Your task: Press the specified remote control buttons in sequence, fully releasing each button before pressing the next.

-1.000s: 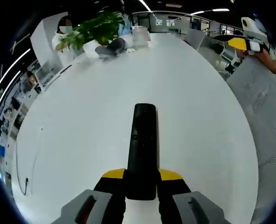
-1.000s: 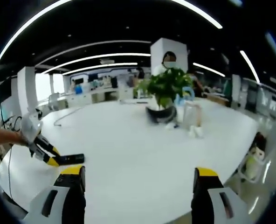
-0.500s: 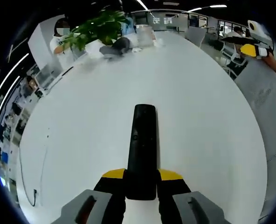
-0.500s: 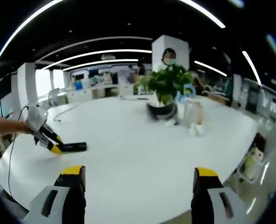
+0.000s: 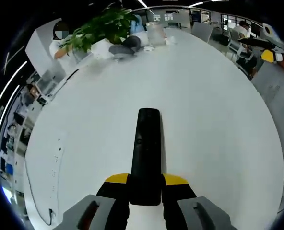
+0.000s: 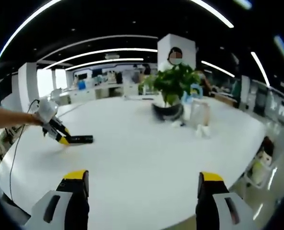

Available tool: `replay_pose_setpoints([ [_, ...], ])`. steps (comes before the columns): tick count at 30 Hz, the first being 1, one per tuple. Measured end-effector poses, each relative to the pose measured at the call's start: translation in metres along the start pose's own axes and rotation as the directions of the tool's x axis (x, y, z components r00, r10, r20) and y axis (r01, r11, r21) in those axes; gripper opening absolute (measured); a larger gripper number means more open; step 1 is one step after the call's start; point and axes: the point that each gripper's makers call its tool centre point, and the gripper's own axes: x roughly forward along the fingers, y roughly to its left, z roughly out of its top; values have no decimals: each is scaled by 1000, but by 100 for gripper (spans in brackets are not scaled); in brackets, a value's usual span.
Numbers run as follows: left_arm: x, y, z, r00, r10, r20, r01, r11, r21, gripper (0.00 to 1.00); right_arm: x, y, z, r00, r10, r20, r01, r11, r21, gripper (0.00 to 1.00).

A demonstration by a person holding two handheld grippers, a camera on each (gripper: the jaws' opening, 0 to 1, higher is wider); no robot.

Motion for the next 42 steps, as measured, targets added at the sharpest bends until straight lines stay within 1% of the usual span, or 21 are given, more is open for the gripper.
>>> replay_pose_setpoints([
  [5, 7, 7, -2, 1000, 18, -15, -17, 1000, 25, 24, 1, -1, -1, 1000, -8, -9, 8, 1000, -6, 92],
  [8, 10, 7, -7, 999, 4, -39, -4, 1000, 13, 24, 1, -1, -3, 1000, -9, -15, 9, 1000, -9, 92],
  [10, 11, 12, -4, 1000, 17, -17, -17, 1000, 9, 24, 1, -1, -3, 1000, -6, -15, 6, 1000, -9, 92],
  [11, 11, 11, -3, 1000, 5, -12, -5, 1000, 15, 24, 1, -1, -3, 1000, -6, -16, 6, 1000, -9, 92],
  [15, 12, 11, -4, 1000, -10, -11, 10, 1000, -8, 25, 1, 0, -2, 1000, -3, -14, 3, 1000, -7, 91],
  [19, 11, 11, -3, 1000, 9, -22, -9, 1000, 4, 27, 0, 0, -1, 1000, -1, -6, 1, 1000, -3, 91],
  [21, 10, 16, -4, 999, 45, -28, -45, 999, -16, 31, 0, -1, 1, 1000, -4, 2, 4, 1000, -1, 92],
  [23, 9, 17, -4, 998, 54, -33, -55, 998, -25, 33, -1, -1, 3, 1000, -2, 14, 2, 1000, 5, 92],
  [25, 6, 22, -2, 995, 95, -26, -95, 995, -6, 41, -2, 0, 5, 1000, 5, 25, -6, 1000, 8, 93],
  [27, 6, 25, -3, 994, 108, -37, -109, 993, -43, 54, -2, 0, 5, 1000, 4, 30, -4, 1000, 5, 93],
  [28, 5, 28, -4, 992, 123, -39, -126, 989, -81, 57, -3, 0, 6, 999, 4, 34, -4, 1000, 5, 94],
  [29, 4, 31, -4, 989, 142, -35, -144, 987, -66, 60, -4, 0, 8, 999, 5, 44, -6, 1000, 9, 94],
  [32, 0, 38, -7, 977, 210, -35, -213, 970, -115, 71, -4, -1, 11, 998, 2, 59, -3, 1000, 14, 95],
  [34, -4, 42, -12, 967, 253, -36, -256, 952, -170, 77, -4, -1, 11, 998, 6, 63, -7, 1000, 18, 95],
  [35, -7, 42, -18, 962, 266, -57, -272, 936, -221, 79, -4, 0, 12, 998, 9, 65, -10, 1000, 18, 95],
  [37, -9, 40, -21, 958, 278, -65, -286, 924, -253, 85, -5, 1, 13, 997, 20, 73, -21, 1000, 21, 95],
  [38, -9, 37, -23, 960, 273, -65, -280, 921, -271, 88, -6, 2, 15, 996, 27, 84, -29, 999, 26, 95],
  [39, -10, 33, -25, 961, 269, -72, -278, 912, -303, 94, -6, 2, 16, 995, 27, 91, -30, 999, 25, 95],
  [40, -13, 32, -26, 958, 279, -71, -286, 899, -332, 99, -7, 3, 16, 995, 28, 93, -30, 999, 23, 95],
  [41, -15, 29, -26, 958, 280, -63, -284, 888, -362, 100, -7, 3, 16, 995, 29, 94, -32, 999, 23, 96],
  [42, -20, 28, -24, 954, 296, -43, -286, 861, -421, 100, -7, 3, 17, 995, 30, 98, -32, 999, 22, 96],
])
